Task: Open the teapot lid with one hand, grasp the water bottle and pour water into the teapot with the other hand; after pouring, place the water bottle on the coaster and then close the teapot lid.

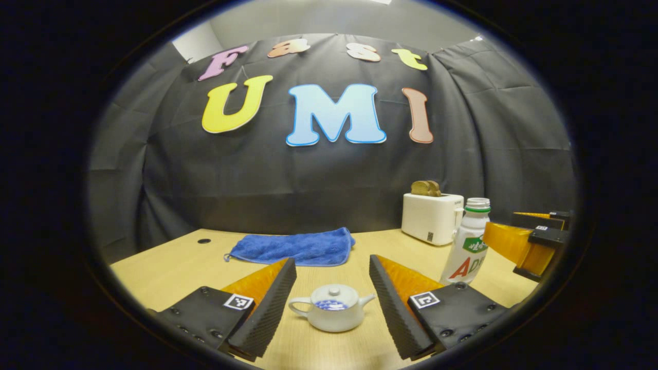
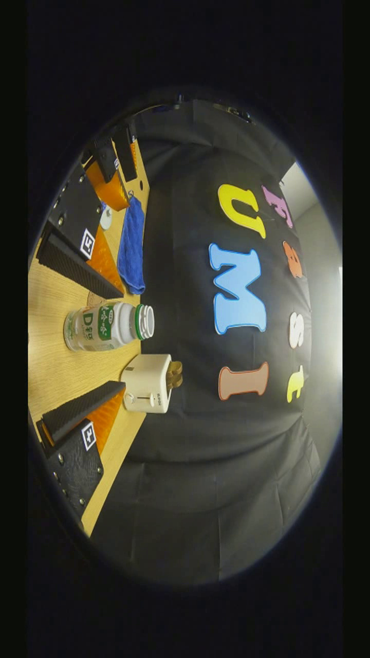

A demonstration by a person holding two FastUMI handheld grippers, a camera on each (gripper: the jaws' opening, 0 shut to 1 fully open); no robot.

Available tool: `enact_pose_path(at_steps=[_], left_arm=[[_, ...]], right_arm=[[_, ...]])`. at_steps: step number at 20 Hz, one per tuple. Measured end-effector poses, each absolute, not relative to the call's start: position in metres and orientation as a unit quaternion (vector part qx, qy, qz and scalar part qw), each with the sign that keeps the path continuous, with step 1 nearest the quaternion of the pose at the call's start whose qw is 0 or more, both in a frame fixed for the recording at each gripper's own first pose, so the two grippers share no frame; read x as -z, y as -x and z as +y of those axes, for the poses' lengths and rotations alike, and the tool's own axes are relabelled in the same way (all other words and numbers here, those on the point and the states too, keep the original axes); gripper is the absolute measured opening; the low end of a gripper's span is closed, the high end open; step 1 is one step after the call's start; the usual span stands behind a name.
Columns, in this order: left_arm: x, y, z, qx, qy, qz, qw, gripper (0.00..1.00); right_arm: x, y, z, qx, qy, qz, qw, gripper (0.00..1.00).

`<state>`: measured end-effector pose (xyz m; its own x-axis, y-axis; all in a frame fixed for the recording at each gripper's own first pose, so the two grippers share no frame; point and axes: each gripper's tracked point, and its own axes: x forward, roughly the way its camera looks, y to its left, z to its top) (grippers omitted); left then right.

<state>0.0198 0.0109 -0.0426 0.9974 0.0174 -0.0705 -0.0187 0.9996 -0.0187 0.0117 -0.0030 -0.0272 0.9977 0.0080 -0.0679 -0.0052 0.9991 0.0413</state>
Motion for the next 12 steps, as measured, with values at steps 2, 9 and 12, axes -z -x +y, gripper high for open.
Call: enact_pose_path(at_steps=[2, 9, 12], left_arm=[[0.049, -0.024, 0.012, -0.011, 0.006, 0.043, 0.999, 0.97], [0.075, -0.051, 0.01, -0.008, -0.014, 0.077, 0.997, 0.87], [0.086, -0.061, 0.008, -0.005, -0.008, 0.095, 0.995, 0.84]], right_arm=[[0.031, -0.013, -0.002, -0.006, -0.025, 0.039, 0.999, 0.99], [0.036, -0.015, -0.003, -0.006, -0.03, 0.044, 0.999, 0.99], [0.038, -0.015, -0.003, -0.006, -0.027, 0.044, 0.999, 0.99]])
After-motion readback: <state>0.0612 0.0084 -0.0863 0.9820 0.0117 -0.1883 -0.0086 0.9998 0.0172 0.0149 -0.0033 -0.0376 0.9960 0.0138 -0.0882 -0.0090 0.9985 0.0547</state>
